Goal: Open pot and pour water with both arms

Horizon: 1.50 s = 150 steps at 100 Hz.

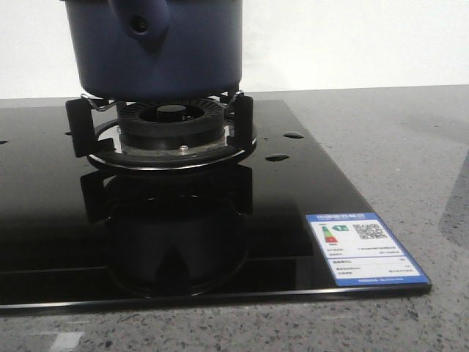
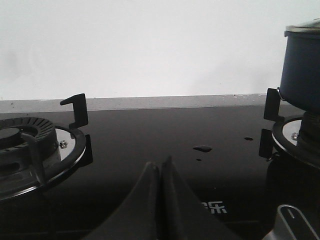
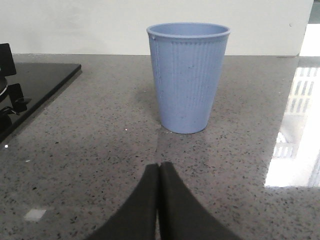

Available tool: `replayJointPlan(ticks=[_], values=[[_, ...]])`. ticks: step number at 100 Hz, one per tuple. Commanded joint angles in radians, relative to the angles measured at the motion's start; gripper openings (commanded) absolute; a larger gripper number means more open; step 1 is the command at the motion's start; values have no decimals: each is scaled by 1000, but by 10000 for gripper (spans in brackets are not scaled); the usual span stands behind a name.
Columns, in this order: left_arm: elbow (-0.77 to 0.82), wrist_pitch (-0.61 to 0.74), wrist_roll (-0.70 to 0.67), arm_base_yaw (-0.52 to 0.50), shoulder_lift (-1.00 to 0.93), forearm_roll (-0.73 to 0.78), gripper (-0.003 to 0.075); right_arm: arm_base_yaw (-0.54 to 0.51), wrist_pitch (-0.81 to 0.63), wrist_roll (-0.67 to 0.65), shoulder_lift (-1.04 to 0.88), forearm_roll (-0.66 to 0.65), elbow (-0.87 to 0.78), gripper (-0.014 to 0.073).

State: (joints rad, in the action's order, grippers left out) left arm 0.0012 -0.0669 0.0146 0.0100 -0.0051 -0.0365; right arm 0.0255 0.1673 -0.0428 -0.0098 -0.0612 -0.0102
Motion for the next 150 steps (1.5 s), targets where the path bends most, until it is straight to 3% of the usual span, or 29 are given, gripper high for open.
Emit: replayJointPlan(ticks=[1, 121, 150], values=[[9, 76, -9, -1, -26, -9, -20, -3, -71, 5, -20, -3, -25, -49], [9, 76, -9, -1, -26, -9, -20, -3, -80, 5, -20, -3, -25, -49], [9, 84, -15, -1, -26, -102, -20, -2, -174, 5, -20, 96, -25, -49]])
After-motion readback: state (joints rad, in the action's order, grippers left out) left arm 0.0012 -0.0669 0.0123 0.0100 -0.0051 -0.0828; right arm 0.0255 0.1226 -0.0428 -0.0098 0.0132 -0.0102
